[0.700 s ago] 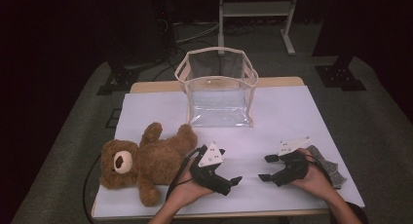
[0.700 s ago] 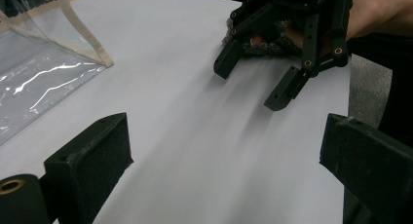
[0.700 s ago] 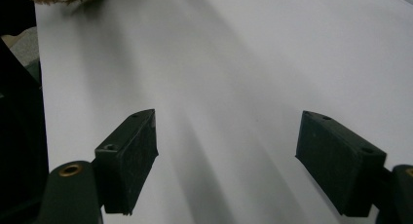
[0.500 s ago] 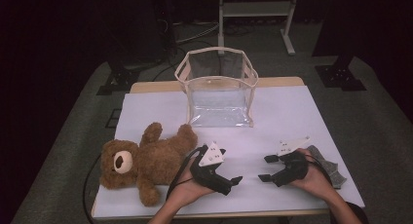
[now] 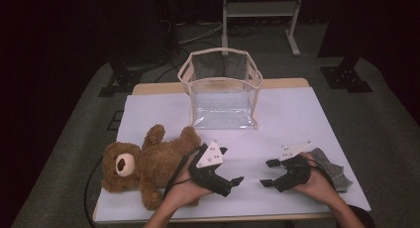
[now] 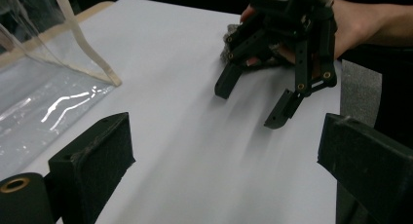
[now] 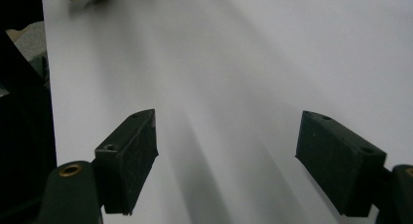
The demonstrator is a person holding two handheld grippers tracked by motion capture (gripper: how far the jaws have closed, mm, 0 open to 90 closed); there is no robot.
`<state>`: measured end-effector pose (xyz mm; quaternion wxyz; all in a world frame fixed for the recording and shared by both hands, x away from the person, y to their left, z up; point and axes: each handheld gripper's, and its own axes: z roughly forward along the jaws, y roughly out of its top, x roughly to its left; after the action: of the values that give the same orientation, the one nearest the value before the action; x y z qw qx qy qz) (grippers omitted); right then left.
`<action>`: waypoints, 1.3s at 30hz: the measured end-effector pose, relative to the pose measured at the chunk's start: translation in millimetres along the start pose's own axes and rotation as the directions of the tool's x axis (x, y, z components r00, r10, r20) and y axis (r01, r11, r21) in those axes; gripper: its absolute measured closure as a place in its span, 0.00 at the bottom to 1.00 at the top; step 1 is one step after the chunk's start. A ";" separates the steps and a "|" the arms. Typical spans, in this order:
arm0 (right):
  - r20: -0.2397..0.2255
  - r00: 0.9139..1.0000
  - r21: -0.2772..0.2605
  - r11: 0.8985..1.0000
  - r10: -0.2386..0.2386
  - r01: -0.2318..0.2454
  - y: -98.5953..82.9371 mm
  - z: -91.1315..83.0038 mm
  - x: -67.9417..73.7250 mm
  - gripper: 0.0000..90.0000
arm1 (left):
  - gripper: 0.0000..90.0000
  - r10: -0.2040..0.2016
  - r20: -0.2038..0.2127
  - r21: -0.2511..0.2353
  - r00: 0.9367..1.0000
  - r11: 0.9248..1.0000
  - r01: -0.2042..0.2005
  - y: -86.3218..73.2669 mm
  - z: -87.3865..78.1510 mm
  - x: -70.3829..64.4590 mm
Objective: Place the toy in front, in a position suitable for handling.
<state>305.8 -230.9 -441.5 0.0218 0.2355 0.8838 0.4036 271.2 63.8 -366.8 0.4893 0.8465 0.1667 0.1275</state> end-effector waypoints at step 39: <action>-0.032 0.999 0.036 0.999 -0.020 0.021 4.7 12.3 8.3 0.25 | 0.16 -0.009 -0.202 0.089 0.979 0.996 0.028 -33.6 -131.2 115.0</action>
<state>303.2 -216.0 -445.1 0.0077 0.2205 0.8936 0.3908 321.1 229.3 -325.8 0.4319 0.8490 0.2290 0.2004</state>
